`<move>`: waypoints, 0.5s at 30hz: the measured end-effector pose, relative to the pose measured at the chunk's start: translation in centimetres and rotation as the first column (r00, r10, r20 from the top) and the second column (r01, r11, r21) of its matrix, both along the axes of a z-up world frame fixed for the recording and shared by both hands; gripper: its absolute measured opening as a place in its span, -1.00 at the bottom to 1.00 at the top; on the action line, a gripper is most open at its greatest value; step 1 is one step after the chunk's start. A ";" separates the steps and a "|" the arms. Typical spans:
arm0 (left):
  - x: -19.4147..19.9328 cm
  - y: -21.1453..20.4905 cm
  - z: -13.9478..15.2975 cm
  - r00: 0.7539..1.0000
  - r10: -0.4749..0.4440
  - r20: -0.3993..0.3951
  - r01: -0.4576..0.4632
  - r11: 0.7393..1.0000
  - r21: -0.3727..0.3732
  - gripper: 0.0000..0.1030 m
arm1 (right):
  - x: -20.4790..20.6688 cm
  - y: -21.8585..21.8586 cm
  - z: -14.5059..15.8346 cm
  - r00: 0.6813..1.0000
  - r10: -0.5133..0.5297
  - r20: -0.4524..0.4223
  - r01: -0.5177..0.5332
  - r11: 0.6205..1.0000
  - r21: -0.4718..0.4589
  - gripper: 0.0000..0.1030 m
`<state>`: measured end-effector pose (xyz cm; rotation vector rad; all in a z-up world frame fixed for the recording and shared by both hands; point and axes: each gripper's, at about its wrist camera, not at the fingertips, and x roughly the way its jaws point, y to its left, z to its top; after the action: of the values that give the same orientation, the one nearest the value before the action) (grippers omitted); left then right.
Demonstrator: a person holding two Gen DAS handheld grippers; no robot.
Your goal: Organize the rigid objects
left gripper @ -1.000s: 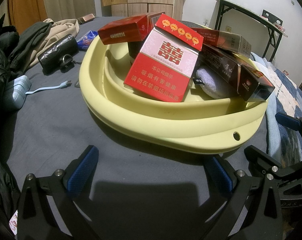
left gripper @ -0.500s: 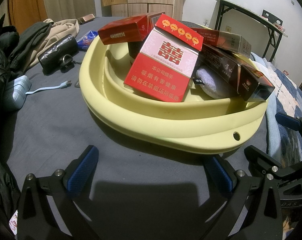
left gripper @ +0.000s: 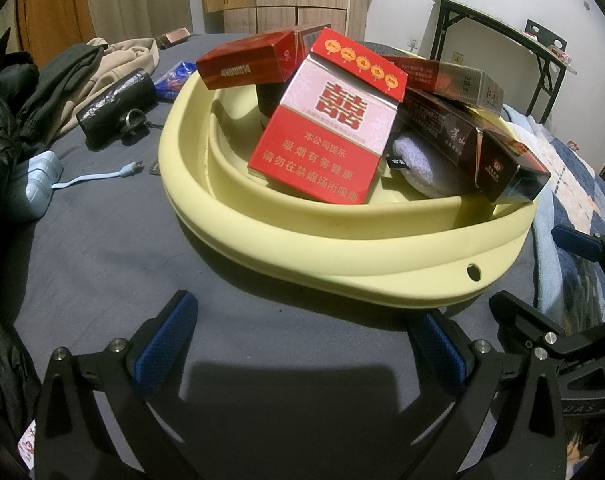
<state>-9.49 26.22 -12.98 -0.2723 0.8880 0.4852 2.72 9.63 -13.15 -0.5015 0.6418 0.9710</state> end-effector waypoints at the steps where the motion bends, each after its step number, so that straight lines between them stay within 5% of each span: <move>1: 0.0 0.0 0.0 1.000 0.000 0.000 0.000 1.000 0.000 1.00 | 0.0 0.0 0.0 1.000 0.000 0.000 0.000 1.000 0.000 0.99; 15: 0.1 -0.1 0.0 1.000 -0.001 -0.001 0.001 1.000 0.003 1.00 | 0.0 0.0 0.0 1.000 0.000 0.000 0.000 1.000 0.000 0.99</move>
<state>-9.41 26.14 -12.96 -0.2692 0.8879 0.4856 2.72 9.63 -13.15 -0.5015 0.6418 0.9708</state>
